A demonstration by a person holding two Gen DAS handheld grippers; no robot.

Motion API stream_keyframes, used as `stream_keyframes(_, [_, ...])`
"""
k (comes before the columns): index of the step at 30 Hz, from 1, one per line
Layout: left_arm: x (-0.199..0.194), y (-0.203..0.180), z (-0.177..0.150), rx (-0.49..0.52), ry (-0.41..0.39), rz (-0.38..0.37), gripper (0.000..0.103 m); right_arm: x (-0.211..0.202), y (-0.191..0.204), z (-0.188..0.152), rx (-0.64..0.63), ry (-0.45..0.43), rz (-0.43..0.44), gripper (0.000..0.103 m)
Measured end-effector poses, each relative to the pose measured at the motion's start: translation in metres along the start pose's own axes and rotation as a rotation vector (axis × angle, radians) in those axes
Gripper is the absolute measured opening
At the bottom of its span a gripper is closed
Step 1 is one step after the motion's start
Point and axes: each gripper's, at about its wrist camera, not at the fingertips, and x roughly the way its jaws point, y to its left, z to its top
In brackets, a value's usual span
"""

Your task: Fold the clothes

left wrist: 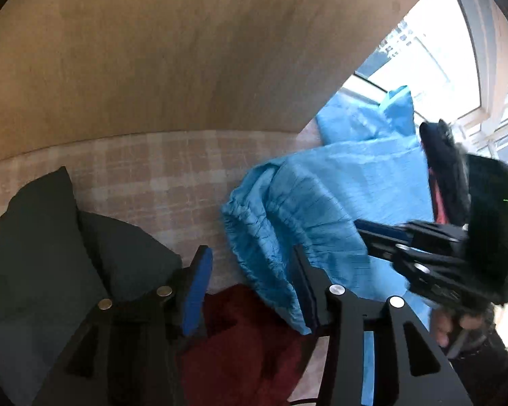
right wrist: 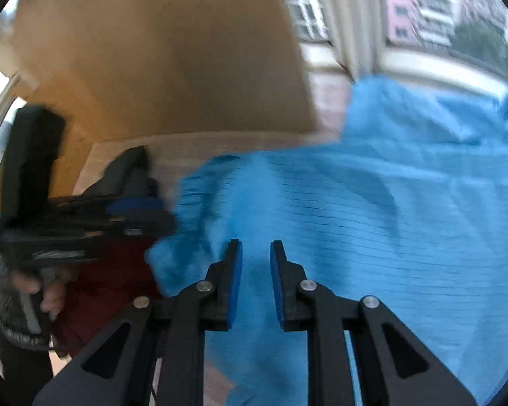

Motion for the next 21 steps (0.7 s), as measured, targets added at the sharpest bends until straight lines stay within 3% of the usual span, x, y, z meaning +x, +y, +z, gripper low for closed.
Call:
stream_keyframes(2, [0.01,-0.002,-0.001,0.012,0.018,0.042,0.044,-0.009,0.015,-0.009,-0.055,-0.001,0.027,0.019])
stream_keyframes(4, [0.015,-0.002,-0.003,0.024,0.029,0.068,0.042,-0.005,0.024,-0.016,-0.097,0.034,0.036,0.033])
stream_keyframes(6, [0.015,-0.002,-0.002,0.024,0.022,0.064,0.042,0.001,0.031,-0.019,-0.13,0.073,0.028,0.034])
stream_keyframes(8, [0.015,-0.002,-0.001,0.015,0.019,0.057,0.042,0.006,0.039,-0.019,-0.181,0.078,0.007,0.041])
stream_keyframes(12, [0.014,-0.001,-0.002,0.009,0.019,0.048,0.042,0.036,0.036,-0.018,-0.231,0.133,-0.065,0.042])
stream_keyframes(13, [0.015,-0.001,-0.002,0.007,0.019,0.043,0.042,0.044,0.034,-0.019,-0.247,0.144,-0.092,0.04])
stream_keyframes(14, [0.015,-0.001,-0.002,0.005,0.02,0.038,0.042,0.049,0.03,-0.018,-0.26,0.151,-0.108,0.028])
stream_keyframes(15, [0.015,-0.001,-0.001,0.003,0.02,0.033,0.042,0.051,0.026,-0.018,-0.269,0.149,-0.116,0.022])
stream_keyframes(16, [0.015,0.0,-0.002,0.004,0.021,0.019,0.042,0.05,0.02,-0.016,-0.258,0.138,-0.101,0.009])
stream_keyframes(19, [0.009,0.004,-0.005,0.005,0.021,-0.023,0.043,0.039,-0.008,-0.001,-0.094,0.099,0.025,0.005])
stream_keyframes(21, [0.007,0.004,-0.005,0.005,0.019,-0.039,0.044,0.03,-0.014,0.005,-0.055,0.034,0.105,0.005])
